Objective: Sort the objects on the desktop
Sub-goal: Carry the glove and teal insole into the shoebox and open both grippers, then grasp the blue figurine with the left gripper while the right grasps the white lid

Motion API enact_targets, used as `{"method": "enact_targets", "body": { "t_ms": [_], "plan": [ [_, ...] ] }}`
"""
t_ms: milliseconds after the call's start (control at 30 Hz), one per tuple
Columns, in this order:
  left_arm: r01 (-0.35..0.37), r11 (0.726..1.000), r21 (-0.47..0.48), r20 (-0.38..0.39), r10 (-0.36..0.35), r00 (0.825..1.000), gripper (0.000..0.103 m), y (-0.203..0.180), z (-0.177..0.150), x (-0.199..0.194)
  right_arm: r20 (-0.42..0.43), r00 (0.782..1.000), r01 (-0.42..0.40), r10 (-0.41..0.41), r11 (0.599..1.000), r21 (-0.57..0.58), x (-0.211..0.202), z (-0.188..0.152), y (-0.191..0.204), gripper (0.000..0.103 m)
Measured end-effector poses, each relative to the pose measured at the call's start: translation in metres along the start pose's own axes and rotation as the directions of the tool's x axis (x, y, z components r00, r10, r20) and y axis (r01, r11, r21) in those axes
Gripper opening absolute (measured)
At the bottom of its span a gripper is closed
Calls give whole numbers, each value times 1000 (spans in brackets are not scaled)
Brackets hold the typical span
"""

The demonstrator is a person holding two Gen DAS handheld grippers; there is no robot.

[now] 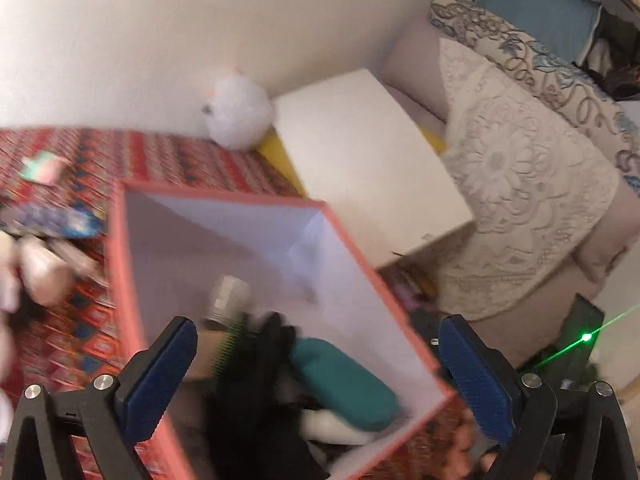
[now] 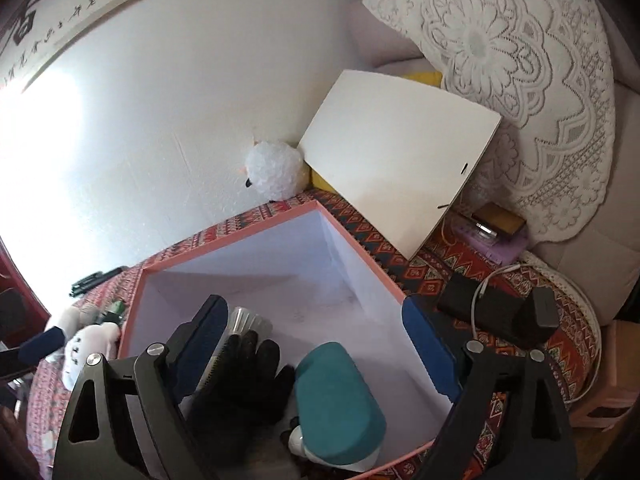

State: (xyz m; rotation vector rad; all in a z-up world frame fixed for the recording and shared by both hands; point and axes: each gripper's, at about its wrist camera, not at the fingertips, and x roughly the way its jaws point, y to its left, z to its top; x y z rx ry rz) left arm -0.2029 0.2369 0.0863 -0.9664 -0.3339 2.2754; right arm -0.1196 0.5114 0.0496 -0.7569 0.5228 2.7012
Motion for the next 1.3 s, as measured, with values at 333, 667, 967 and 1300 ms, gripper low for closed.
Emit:
{"method": "enact_targets", "body": {
  "t_ms": [333,667,967,1300],
  "plan": [
    [-104,990,-94,-184,85,979,100,73,-41,35,-195,979,56,-65,997,-53,60,-6,-5,82],
    [-54,996,-72,-381,23,924,100,37,-78,124,-282,911,272,-301,953,-136,107,-9,-45,18],
    [-50,998,-42,-447,26,894,100,-4,-88,199,-267,896,341,-356,935,-101,112,17,-114,13],
    [-19,992,-121,-444,-37,895,99,-10,-80,205,-258,897,338,-358,934,-120,117,30,-130,30]
  ]
}}
